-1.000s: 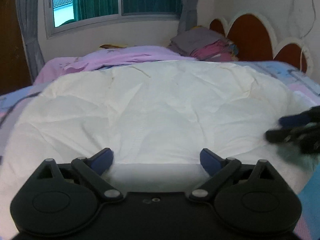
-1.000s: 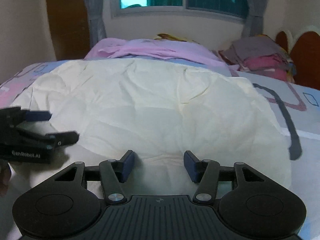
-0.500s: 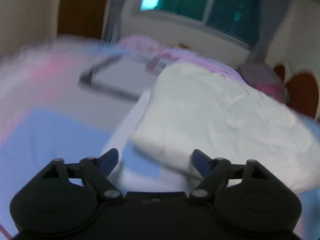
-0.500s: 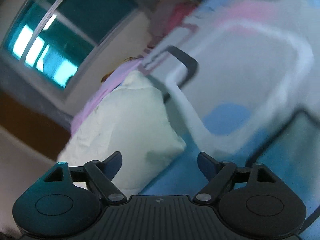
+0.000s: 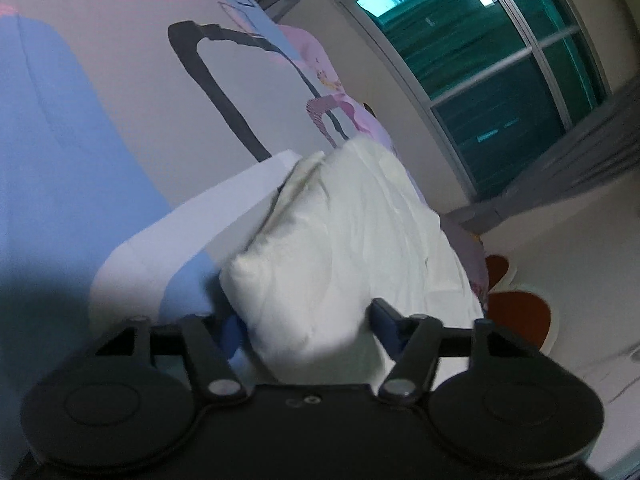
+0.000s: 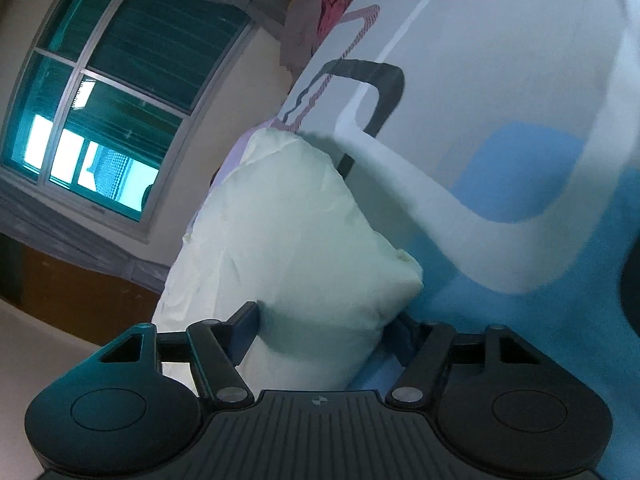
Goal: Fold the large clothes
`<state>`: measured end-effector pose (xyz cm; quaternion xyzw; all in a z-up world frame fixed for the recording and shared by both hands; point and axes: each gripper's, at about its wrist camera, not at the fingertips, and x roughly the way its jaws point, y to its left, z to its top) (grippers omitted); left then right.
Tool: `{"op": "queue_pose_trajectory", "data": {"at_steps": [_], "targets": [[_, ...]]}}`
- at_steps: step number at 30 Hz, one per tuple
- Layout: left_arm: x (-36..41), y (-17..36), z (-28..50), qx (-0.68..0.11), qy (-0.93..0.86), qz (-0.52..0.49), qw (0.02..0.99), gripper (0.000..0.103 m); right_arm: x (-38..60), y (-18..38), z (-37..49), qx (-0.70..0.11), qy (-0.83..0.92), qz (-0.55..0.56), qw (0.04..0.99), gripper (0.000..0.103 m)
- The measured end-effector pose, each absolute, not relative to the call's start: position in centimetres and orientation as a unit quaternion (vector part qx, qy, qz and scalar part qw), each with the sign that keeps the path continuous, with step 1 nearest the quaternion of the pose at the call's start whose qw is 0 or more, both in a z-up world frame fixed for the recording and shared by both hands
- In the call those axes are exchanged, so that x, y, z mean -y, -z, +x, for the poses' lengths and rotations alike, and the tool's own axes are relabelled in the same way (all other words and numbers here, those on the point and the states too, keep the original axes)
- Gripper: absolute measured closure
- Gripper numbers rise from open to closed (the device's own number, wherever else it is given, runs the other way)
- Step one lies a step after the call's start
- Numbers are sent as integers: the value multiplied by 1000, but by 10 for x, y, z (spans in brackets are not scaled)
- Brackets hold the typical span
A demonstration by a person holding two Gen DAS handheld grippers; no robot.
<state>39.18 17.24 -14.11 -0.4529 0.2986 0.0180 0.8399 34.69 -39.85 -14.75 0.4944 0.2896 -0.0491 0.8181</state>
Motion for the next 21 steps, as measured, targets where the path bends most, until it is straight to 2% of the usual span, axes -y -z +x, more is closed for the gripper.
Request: {"op": "queue_pose_trajectory", "data": {"at_steps": [1,2,4,7,12,21], "targets": [[-174,143,394,-299,-17,-457,838,55,398,148,348,-293,52,491,819,51],[-175,145,397,-301,-12,-459,836,64,398,148,349,-294,49,488,820,56],[-175,147,398,-300,-2,-464,834,75,397,146,350,-292,43,482,825,70],[-172,139,392,-294,4,-458,839,83,393,133,346,-287,38,464,837,79],[-172,121,373,-285,11,-451,846,84,389,108,321,-281,27,448,848,81],[-164,112,281,-293,18,-443,847,84,381,93,227,-298,27,437,848,81]]}}
